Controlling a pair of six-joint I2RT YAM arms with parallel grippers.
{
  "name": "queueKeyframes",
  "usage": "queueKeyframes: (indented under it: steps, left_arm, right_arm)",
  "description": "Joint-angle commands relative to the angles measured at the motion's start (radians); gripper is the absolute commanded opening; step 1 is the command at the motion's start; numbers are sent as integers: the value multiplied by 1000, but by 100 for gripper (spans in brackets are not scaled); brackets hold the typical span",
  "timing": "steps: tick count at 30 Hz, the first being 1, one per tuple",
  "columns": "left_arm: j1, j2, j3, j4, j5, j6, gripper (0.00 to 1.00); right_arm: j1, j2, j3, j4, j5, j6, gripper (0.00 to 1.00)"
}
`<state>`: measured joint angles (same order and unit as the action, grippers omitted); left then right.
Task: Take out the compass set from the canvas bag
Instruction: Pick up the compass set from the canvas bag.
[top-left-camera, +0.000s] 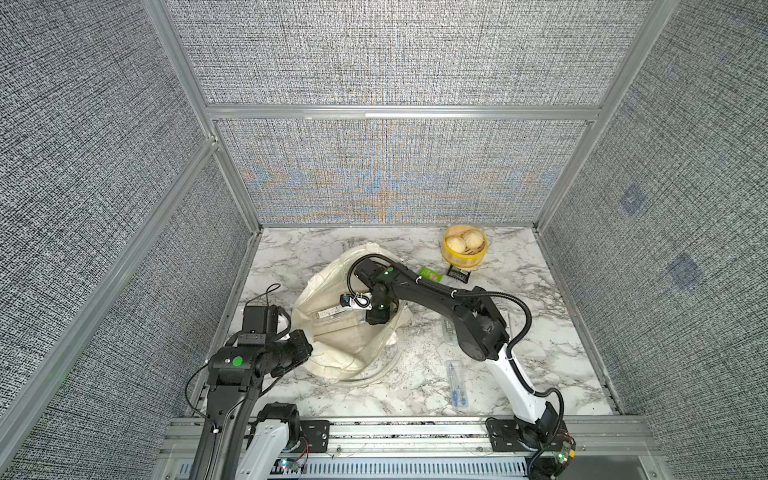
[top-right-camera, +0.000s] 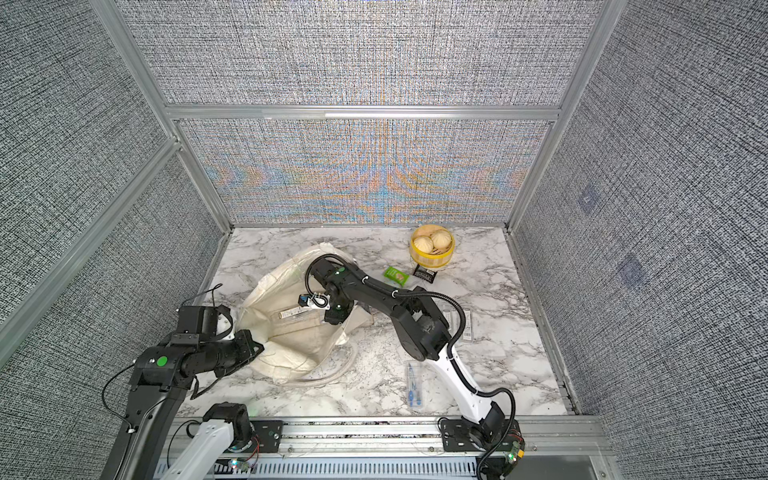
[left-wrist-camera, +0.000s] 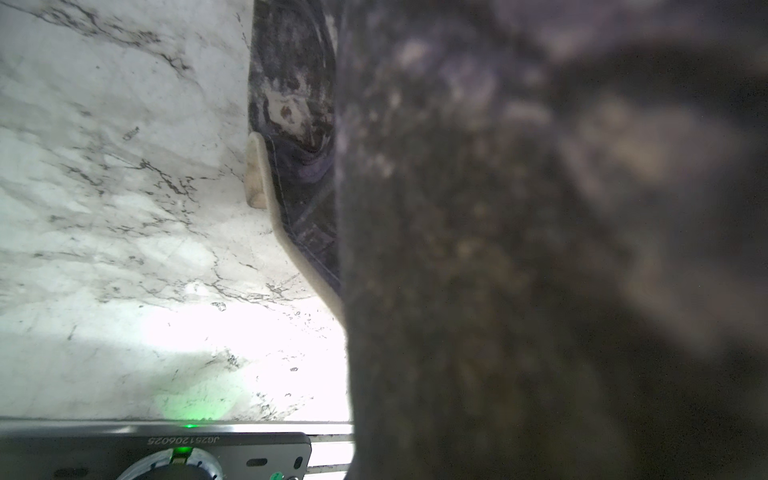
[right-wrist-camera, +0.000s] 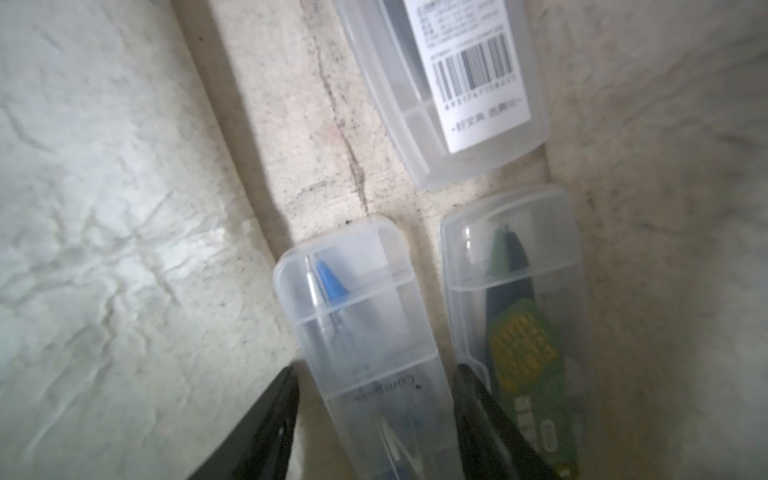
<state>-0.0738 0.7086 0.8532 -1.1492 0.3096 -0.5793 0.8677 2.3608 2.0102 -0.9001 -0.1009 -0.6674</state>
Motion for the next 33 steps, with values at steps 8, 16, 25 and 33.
queueKeyframes:
  steps: [8,16,25,33]
  left_arm:
    - [10,-8,-2,4,-13,9,0]
    - [12,-17,-3,3,-20,6,0]
    - [20,-8,-6,11,-7,7,0]
    - [20,5,-4,15,-3,8,0]
  right_arm:
    - [25,-52,-91,-24,-48,99,58]
    - [16,26,-111,-29,39,114,69]
    - [16,40,-34,-54,-4,149,61]
    - [21,6,29,-41,-93,160,49]
